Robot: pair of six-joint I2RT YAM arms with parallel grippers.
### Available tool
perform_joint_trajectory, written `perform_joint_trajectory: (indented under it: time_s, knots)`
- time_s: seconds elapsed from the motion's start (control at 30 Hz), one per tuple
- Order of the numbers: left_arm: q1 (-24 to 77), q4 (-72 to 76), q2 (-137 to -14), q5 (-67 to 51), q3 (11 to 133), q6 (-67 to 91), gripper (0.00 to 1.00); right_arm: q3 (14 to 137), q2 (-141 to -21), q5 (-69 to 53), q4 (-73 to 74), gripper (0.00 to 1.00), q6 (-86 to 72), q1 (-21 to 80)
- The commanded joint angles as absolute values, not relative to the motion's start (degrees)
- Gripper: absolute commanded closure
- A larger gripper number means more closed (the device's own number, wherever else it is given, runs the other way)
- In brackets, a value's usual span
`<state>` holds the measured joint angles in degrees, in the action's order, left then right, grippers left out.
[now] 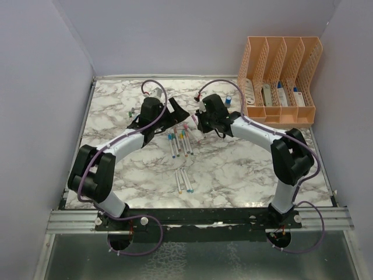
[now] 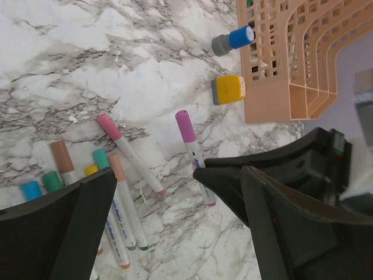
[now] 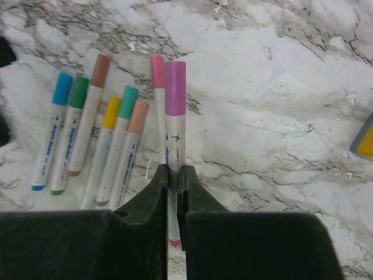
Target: Open the pen caps
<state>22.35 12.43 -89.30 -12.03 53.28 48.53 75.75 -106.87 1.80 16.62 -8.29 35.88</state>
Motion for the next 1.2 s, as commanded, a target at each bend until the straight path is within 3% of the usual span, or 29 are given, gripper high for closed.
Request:
perform_joint_trajectory:
  time_s: [0.0,0.23,0.43,0.83,1.17]
  knots:
    - [24.32,15.08,-92.22,-10.38,57.05,49.26,0.1,73.76,-101.87,-5.1,13.34,0.99,-9.63,35.58]
    - [26.72,15.91,-96.62,-10.43,60.92,49.62,0.16,71.07,-97.41,-10.86,11.01,0.99,-10.56,35.68]
    - [27.63,17.0,-96.85,-10.39,61.44,50.06,0.32,68.8,-94.91,-12.62,9.69,0.99,-10.68,35.68]
    - [28.65,17.79,-98.35,-10.55,60.46,50.35,0.49,66.71,-92.63,-14.1,7.65,0.99,-11.07,35.64]
    - [28.73,18.19,-97.9,-10.42,59.87,50.72,0.9,66.26,-92.38,-14.38,7.19,0.99,-10.85,35.68]
